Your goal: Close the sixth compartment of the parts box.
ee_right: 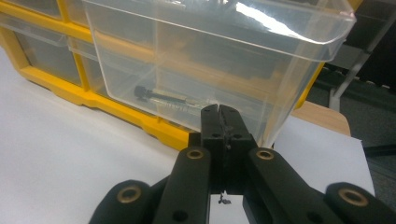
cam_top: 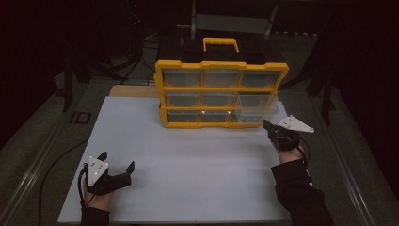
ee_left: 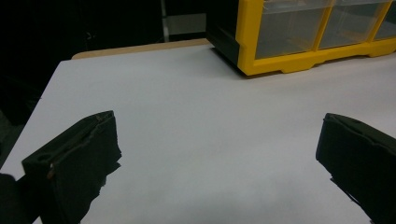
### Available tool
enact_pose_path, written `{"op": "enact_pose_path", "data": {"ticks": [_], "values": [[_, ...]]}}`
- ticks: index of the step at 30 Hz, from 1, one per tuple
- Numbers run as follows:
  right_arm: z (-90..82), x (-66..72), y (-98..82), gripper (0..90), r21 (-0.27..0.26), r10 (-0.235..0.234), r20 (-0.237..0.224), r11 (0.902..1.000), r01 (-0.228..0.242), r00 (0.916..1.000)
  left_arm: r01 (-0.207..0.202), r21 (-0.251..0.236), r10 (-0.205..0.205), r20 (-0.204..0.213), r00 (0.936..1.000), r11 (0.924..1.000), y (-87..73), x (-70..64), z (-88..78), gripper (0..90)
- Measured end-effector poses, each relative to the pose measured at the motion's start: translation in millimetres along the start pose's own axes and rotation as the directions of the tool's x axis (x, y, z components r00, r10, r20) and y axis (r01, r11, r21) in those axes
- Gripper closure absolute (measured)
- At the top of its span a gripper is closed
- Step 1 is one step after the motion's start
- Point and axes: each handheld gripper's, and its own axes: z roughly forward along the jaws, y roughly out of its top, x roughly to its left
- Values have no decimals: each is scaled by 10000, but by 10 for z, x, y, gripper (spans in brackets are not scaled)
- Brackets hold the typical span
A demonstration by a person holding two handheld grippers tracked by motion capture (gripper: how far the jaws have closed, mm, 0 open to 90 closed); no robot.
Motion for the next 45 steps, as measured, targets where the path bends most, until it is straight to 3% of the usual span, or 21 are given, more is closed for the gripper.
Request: {"op": "enact_pose_path", "data": {"ticks": [22,30,45], "values": [[176,-60,106,900,45,-12,170,10000,11,9999,8,-8,-8,-118,9999,10000,-1,11,-3,2],[252,-96,162,900,31,300,95,9995,-301,9995,-9,-6,9,-111,9999,10000,1,9,-4,1],[403,-111,258,900,68,141,195,9999,-142,9997,16,12,-16,-105,9999,10000,-4,22,-5,1]]}}
